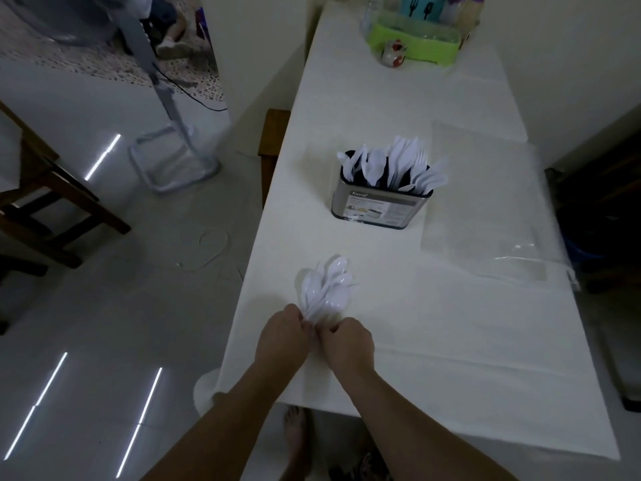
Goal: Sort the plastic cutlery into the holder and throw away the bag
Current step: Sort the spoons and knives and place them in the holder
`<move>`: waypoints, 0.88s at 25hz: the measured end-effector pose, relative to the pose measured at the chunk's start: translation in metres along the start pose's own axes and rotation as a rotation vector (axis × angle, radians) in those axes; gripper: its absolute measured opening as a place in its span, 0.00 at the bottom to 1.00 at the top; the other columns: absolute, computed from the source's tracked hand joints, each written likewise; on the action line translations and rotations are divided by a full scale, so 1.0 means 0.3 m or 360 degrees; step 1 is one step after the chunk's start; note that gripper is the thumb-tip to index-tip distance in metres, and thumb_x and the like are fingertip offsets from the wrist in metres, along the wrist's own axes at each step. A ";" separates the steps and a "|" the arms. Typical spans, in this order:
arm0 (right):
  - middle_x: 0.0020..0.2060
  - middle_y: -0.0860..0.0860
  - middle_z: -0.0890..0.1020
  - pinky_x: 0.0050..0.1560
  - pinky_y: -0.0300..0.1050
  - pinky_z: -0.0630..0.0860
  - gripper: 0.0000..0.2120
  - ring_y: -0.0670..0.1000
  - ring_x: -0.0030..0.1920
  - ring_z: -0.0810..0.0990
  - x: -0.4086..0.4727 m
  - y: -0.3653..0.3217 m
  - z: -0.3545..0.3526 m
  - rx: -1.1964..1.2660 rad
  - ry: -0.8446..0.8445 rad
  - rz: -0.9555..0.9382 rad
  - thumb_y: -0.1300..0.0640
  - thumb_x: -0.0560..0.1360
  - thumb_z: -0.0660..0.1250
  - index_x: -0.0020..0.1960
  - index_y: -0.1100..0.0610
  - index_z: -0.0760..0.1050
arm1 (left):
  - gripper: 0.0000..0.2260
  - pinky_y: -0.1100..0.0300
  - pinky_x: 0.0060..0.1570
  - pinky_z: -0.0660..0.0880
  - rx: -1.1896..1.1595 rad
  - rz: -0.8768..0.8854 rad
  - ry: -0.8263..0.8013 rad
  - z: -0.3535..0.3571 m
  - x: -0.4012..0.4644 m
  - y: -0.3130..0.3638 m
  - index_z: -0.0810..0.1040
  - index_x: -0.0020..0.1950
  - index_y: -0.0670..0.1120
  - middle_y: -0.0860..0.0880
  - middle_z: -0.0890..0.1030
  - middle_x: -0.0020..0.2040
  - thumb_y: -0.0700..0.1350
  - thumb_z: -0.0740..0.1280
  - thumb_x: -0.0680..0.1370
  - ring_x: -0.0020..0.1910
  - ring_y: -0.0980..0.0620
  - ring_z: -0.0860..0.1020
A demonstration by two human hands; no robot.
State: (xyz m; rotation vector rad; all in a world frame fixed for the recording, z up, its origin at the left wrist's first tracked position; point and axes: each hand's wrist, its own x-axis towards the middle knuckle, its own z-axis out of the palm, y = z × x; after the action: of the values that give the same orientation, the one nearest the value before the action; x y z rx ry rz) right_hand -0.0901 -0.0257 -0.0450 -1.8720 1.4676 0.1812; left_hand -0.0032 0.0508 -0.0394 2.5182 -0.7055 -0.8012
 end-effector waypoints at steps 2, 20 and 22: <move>0.29 0.49 0.78 0.28 0.40 0.72 0.12 0.49 0.30 0.78 0.008 0.003 -0.014 0.0054 0.0004 0.0031 0.51 0.75 0.65 0.35 0.55 0.75 | 0.07 0.68 0.31 0.63 -0.0037 -0.0001 -0.0031 0.017 0.002 0.019 0.72 0.46 0.47 0.52 0.75 0.40 0.48 0.62 0.82 0.35 0.59 0.71; 0.35 0.54 0.79 0.38 0.50 0.78 0.10 0.56 0.36 0.80 0.022 0.099 -0.082 0.0650 -0.0195 0.0059 0.58 0.78 0.57 0.41 0.58 0.73 | 0.08 0.64 0.37 0.69 -0.0023 0.0213 0.0264 0.027 0.023 0.080 0.74 0.48 0.49 0.52 0.76 0.41 0.51 0.60 0.82 0.38 0.55 0.75; 0.36 0.56 0.80 0.39 0.53 0.78 0.11 0.60 0.39 0.81 0.018 0.106 -0.080 0.0595 -0.0211 -0.0064 0.56 0.79 0.57 0.42 0.58 0.74 | 0.10 0.65 0.35 0.69 -0.0155 0.0207 0.0157 0.031 0.033 0.099 0.75 0.44 0.48 0.52 0.76 0.36 0.50 0.60 0.82 0.35 0.55 0.76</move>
State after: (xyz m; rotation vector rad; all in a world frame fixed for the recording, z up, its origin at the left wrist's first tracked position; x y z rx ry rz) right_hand -0.1242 -0.0472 -0.0453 -1.5551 1.2733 0.0087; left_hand -0.0121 0.0196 -0.0353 2.3795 -0.7691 -0.6459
